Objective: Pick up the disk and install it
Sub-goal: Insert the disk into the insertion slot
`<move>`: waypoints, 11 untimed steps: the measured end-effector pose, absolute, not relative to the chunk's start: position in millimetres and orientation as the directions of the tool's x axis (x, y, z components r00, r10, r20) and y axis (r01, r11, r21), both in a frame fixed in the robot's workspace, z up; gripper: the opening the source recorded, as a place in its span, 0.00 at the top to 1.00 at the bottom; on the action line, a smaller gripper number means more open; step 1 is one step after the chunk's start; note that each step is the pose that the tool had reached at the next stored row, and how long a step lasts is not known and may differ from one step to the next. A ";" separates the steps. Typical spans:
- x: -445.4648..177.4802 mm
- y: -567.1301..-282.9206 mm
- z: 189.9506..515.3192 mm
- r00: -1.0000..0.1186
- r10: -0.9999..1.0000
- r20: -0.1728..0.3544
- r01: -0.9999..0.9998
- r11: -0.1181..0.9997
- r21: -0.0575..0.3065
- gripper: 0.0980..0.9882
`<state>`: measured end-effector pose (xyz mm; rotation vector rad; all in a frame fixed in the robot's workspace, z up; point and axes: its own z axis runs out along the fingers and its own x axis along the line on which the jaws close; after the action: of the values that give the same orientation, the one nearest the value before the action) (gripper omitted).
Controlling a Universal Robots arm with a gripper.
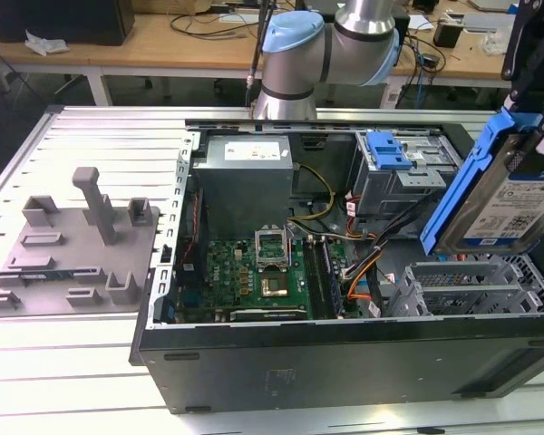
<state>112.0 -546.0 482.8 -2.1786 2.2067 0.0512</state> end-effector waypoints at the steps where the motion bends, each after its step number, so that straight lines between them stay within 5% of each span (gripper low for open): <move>1: 112.1 -546.0 482.4 -0.013 -0.999 -0.052 -1.000 0.013 -0.009 0.70; 11: 109.2 -546.0 482.3 -0.014 -0.999 -0.052 -1.000 0.014 -0.010 0.70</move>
<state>109.2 -546.0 482.3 -2.1751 2.2057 0.0455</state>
